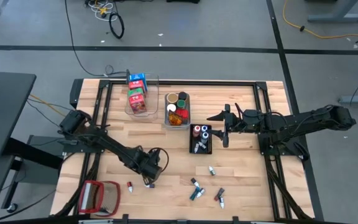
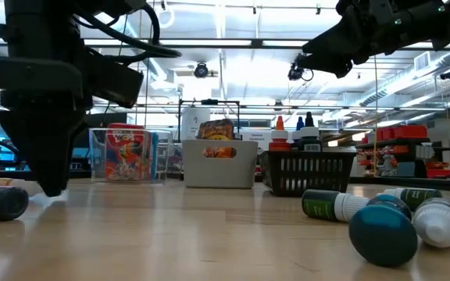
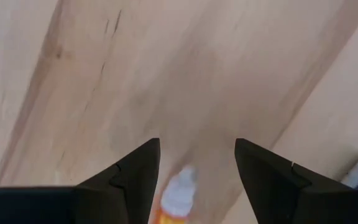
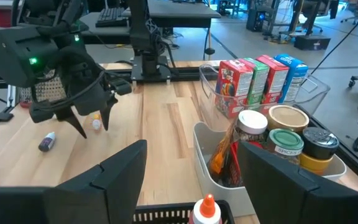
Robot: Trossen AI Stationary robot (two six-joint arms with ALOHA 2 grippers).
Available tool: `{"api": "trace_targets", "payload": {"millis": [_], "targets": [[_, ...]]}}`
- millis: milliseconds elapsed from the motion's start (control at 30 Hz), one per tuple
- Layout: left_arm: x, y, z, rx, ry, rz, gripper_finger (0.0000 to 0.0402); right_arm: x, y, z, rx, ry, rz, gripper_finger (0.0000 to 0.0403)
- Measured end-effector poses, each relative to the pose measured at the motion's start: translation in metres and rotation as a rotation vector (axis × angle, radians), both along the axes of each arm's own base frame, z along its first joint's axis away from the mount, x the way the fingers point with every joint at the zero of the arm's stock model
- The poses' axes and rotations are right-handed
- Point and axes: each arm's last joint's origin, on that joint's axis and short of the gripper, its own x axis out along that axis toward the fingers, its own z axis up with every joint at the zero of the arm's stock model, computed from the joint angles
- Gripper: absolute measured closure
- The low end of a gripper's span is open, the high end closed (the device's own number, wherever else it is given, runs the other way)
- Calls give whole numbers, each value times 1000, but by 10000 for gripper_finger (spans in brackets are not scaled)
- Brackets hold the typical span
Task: Pick & Place Kitchen Items
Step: Put the orange food coloring bottle into the black bin
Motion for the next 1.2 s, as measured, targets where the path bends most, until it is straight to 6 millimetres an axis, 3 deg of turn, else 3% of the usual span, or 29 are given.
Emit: {"api": "trace_targets", "payload": {"millis": [400,667,767,933,1200], "targets": [[-6,0,23,42,166,-45,182,0,0,0,3,1,-1,142],[-18,-13,24,-23,273,-351,182,0,0,0,3,1,-1,142],[-24,-15,24,48,295,-458,182,0,0,0,3,1,0,142],[-30,-25,24,258,273,-832,182,0,0,0,3,1,-1,142],[-43,-32,12,260,327,-1167,182,0,0,0,-1,1,0,142]]}}
